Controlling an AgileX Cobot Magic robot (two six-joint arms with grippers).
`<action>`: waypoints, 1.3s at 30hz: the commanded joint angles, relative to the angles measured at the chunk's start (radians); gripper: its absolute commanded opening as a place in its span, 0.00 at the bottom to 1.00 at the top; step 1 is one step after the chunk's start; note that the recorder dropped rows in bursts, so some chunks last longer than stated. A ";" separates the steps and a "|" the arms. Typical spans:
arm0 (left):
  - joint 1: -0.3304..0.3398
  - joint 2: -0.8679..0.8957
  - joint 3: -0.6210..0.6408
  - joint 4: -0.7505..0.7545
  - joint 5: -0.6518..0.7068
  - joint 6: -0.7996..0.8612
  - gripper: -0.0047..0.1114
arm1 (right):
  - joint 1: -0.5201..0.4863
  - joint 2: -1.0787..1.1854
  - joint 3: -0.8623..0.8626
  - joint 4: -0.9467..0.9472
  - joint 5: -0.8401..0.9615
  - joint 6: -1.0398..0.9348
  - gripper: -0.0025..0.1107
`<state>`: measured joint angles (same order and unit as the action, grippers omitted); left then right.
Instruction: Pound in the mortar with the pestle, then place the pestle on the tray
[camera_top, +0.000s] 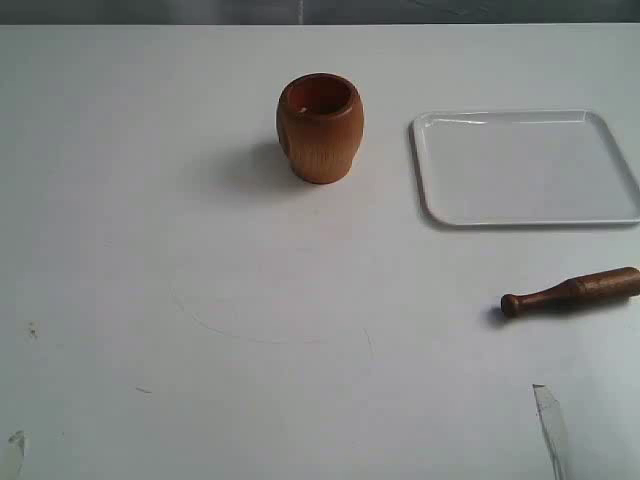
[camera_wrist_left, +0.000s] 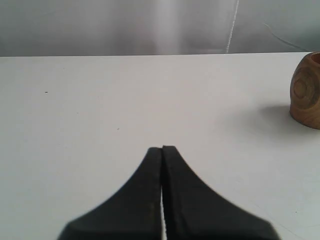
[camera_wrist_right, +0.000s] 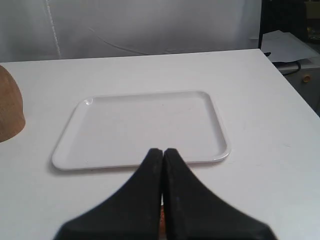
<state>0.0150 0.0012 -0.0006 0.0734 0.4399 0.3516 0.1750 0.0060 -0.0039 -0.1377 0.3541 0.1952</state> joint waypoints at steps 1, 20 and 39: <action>-0.008 -0.001 0.001 -0.007 -0.003 -0.008 0.04 | 0.005 -0.006 0.004 -0.007 0.000 -0.001 0.02; -0.008 -0.001 0.001 -0.007 -0.003 -0.008 0.04 | 0.005 -0.006 0.004 -0.143 -0.173 -0.034 0.02; -0.008 -0.001 0.001 -0.007 -0.003 -0.008 0.04 | 0.005 0.103 -0.345 -0.456 -0.813 0.174 0.02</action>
<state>0.0150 0.0012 -0.0006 0.0734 0.4399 0.3516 0.1750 0.0217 -0.1947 -0.1540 -0.7377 0.2844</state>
